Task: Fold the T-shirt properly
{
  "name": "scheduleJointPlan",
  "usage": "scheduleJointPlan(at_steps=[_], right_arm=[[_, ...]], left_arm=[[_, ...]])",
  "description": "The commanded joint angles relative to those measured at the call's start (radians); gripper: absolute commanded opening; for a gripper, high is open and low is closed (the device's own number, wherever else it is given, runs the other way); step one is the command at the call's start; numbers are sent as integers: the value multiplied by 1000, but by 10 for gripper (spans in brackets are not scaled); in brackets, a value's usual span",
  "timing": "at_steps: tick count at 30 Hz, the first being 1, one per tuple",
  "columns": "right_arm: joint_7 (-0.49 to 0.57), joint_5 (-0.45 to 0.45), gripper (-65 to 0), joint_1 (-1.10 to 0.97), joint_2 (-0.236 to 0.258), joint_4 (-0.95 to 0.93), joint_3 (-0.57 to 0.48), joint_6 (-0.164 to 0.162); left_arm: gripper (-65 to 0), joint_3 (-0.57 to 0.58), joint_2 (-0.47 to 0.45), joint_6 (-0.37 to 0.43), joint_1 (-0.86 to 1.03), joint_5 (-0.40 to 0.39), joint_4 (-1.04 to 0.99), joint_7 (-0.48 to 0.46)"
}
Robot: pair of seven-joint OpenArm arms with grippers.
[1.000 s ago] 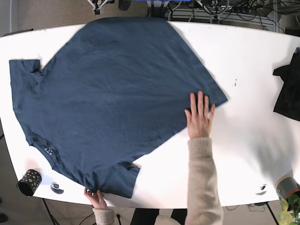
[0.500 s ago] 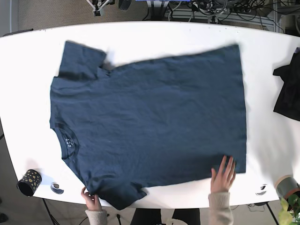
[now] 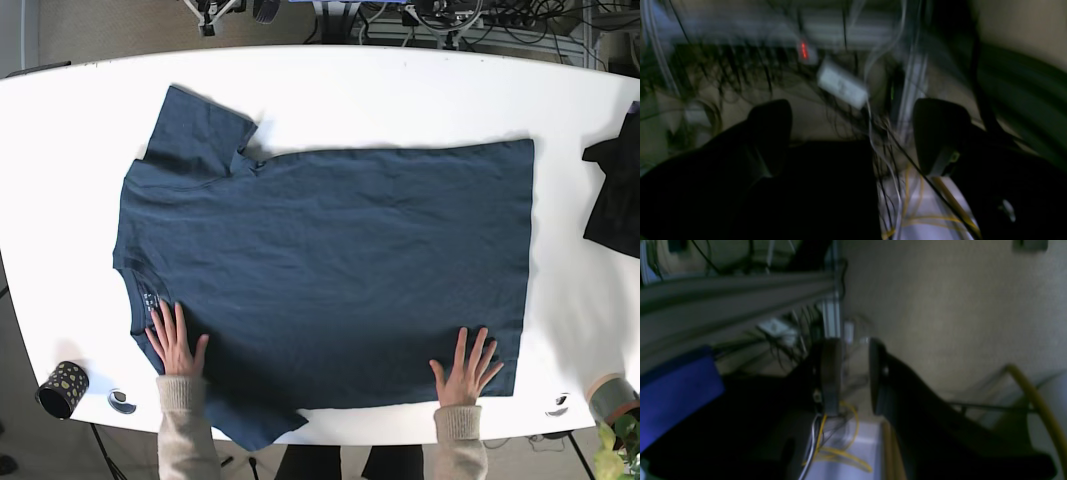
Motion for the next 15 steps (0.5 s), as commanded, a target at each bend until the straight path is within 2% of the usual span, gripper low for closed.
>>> scheduleJointPlan(at_steps=[1, 7, 11, 15], right_arm=[[2, 0, -517, -64, 7, 91, 3, 4], [-2, 0, -518, -191, 8, 253, 3, 4], [-2, 1, -518, -274, 8, 352, 3, 4], [-4, 69, -518, -358, 18, 451, 3, 4]], left_arm=[[-125, 1, -9, 4, 48, 0, -5, -50], [-125, 39, -12, 4, 151, 0, 67, -148], [-125, 51, -41, 4, 263, 0, 249, -156], [-125, 45, -52, 4, 381, -2, 433, -156]])
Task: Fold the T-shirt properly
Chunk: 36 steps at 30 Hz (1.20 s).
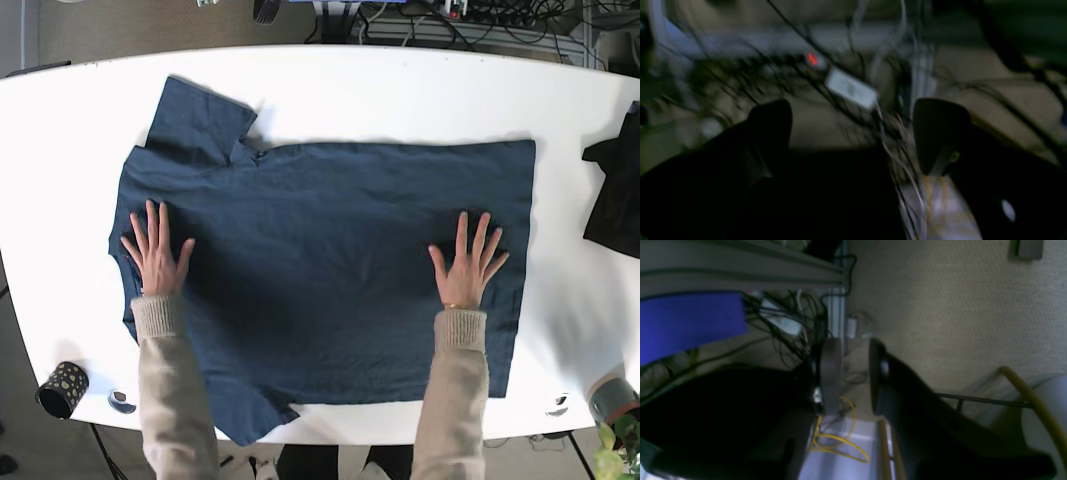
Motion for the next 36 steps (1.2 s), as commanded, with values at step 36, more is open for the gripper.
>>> scheduleJointPlan(at_steps=[36], right_arm=[[12, 132, -520, -561, 82, 720, 142, 9]], left_arm=[[-125, -127, -34, 6, 676, -6, 1087, -8]])
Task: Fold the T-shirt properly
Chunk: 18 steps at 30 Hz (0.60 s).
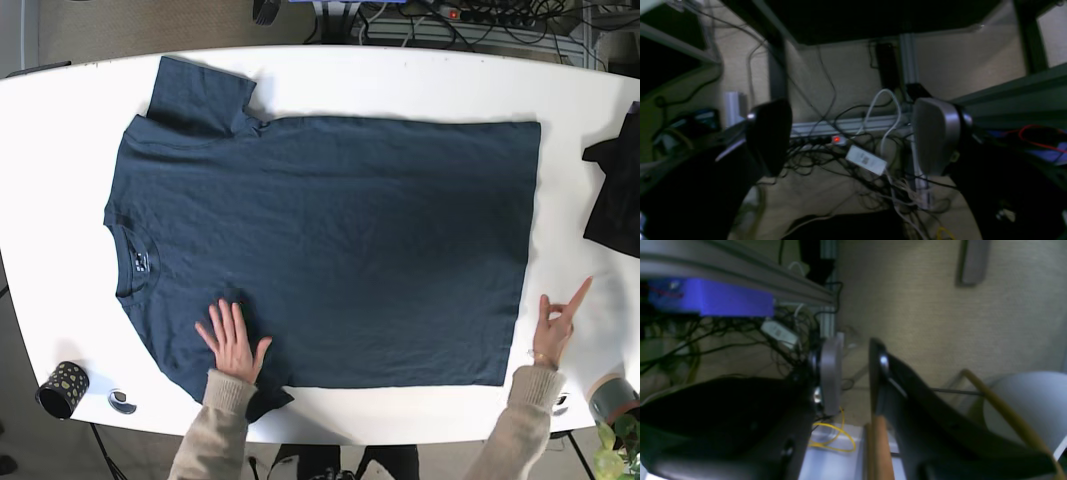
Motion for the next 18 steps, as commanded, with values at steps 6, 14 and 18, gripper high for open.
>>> scheduleJointPlan(at_steps=[6, 14, 18], right_arm=[[21, 99, -520, -77, 3, 138, 66, 9], [20, 207, -520, -106, 4, 265, 119, 9], [20, 225, -520, -105, 0, 308, 146, 9]], left_arm=[[-125, -6, -2, 3, 106, -30, 169, -24], [-125, -29, -22, 3, 163, -138, 338, -24], [-125, -41, -25, 3, 169, -138, 387, -24]])
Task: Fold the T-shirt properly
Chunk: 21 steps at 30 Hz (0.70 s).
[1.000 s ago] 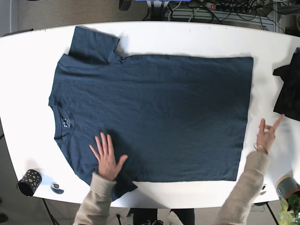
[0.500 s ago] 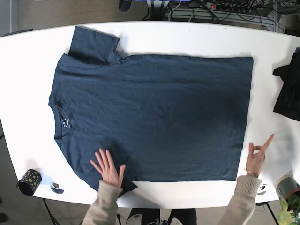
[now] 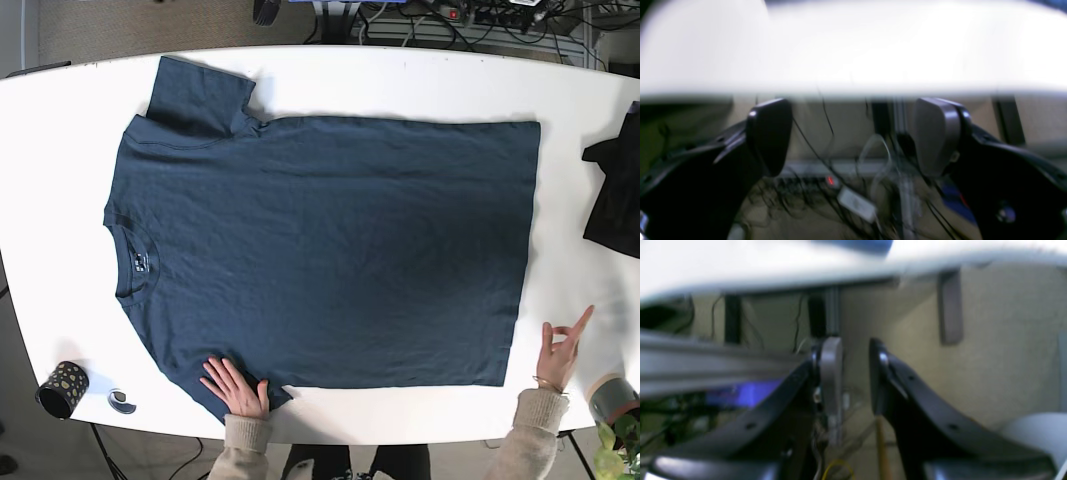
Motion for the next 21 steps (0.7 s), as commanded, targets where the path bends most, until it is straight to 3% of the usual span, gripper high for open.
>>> scheduleJointPlan(at_steps=[1, 12, 21], right_arm=[[23, 14, -520, -22, 2, 39, 16, 0], [22, 46, -520, 77, 2, 95, 16, -1], [22, 146, -509, 144, 2, 95, 11, 3]], left_arm=[[-125, -12, 0, -1, 25, -5, 34, -19], [-125, -34, -5, -1, -47, -7, 46, -19], [-124, -29, -6, -3, -116, -8, 60, -19]])
